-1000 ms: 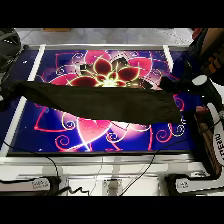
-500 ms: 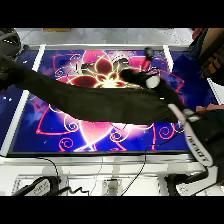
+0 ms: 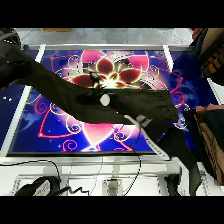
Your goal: Fold the clothes and pants, and hang the long-sleeved shirts on hangers.
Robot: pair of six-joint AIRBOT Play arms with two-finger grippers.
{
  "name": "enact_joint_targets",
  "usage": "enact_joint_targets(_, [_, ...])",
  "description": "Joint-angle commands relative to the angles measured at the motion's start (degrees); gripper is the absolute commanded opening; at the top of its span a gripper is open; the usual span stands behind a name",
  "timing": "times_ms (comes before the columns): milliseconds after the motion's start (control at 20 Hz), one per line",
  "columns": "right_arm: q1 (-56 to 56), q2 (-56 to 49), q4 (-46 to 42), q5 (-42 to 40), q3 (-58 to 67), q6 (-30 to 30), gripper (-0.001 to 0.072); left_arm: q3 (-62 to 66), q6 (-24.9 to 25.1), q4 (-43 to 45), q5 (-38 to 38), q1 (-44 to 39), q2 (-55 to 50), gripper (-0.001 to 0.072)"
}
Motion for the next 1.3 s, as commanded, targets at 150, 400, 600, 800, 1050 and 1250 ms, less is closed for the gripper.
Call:
enact_joint_targets(150, [6.75, -6.43, -0.22, -0.02, 8.57, 3.45, 0.0028, -0.07, 0.02, -0.26, -0.42, -6.99, -1.09, 0.0015])
enact_joint_targets(400, [2.62, -5.57, -7.69, 7.78, 8.57, 3.41, 0.0028, -0.09, 0.02, -0.26, -0.33, -11.93, -5.62, 0.0015])
enact_joint_targets(600, [-8.57, -0.70, -14.27, 28.33, 8.57, 2.86, 0.0028, -0.07, 0.11, -1.36, 4.09, -19.98, -13.88, 0.0015])
enact_joint_targets(800, [-19.85, 8.37, -19.39, 39.21, 8.55, 0.11, 0.0028, 0.04, 0.33, -1.79, 9.11, -31.23, -24.13, 0.0014])
enact_joint_targets(1050, [-31.63, 18.32, -23.23, 42.16, 8.55, 0.11, 0.0029, 0.04, 0.50, -1.53, 9.09, -42.01, -33.59, 0.0014])
enact_joint_targets(1250, [-35.78, 20.46, -23.32, 45.88, 8.55, 0.07, 0.0029, 0.02, 0.44, -0.39, 9.09, -42.77, -36.39, 0.0233])
